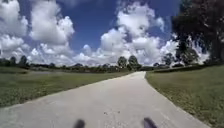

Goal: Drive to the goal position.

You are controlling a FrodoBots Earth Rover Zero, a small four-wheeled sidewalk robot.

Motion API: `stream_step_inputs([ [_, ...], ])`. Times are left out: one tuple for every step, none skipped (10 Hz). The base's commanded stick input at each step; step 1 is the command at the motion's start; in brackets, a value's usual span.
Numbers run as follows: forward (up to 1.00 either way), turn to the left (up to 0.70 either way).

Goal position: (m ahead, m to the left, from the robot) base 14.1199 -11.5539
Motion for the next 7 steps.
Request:
stream_step_inputs([
  [0.70,0.00],
  [0.70,0.00],
  [0.70,0.00],
  [0.70,0.00],
  [0.70,0.00],
  [0.70,0.00],
  [0.70,0.00],
])
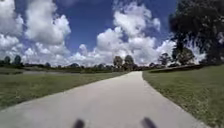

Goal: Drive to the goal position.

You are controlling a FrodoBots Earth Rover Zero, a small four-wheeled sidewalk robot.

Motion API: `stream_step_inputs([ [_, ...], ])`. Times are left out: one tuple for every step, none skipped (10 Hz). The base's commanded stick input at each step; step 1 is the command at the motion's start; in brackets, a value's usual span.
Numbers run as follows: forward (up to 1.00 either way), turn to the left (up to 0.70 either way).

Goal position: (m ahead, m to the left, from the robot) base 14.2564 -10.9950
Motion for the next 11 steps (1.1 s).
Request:
stream_step_inputs([
  [0.70,0.00],
  [0.70,0.00],
  [0.70,0.00],
  [0.70,0.00],
  [0.70,0.00],
  [0.70,0.00],
  [0.70,0.00],
  [0.70,0.00],
  [0.70,0.00],
  [0.70,0.00],
  [0.70,0.00],
])
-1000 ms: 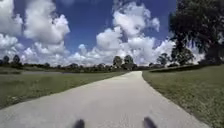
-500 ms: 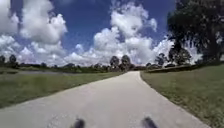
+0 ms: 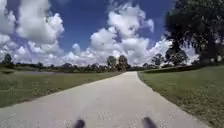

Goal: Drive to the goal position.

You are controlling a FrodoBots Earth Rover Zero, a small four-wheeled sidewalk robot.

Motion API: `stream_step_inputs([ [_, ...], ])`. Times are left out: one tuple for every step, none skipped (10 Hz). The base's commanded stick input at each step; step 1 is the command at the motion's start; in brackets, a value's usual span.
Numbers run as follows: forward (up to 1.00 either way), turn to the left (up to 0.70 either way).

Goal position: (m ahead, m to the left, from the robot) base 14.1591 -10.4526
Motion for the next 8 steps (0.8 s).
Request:
stream_step_inputs([
  [0.70,0.00],
  [0.70,0.00],
  [0.70,0.00],
  [0.70,0.00],
  [0.70,0.00],
  [0.70,0.00],
  [0.70,0.31],
  [0.70,0.35],
])
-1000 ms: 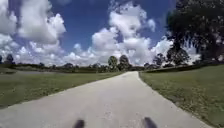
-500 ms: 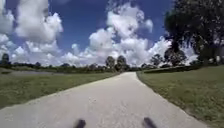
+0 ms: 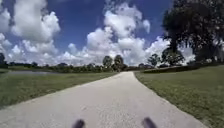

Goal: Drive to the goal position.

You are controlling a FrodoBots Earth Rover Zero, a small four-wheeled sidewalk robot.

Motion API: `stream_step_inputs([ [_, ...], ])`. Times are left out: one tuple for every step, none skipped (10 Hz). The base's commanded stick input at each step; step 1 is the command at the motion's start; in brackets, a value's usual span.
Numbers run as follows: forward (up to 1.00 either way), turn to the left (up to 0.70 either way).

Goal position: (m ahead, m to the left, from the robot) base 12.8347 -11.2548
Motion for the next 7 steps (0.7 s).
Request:
stream_step_inputs([
  [0.70,0.22],
  [0.70,0.11],
  [0.70,0.00],
  [0.70,0.00],
  [0.70,0.00],
  [0.70,0.00],
  [0.70,0.00],
])
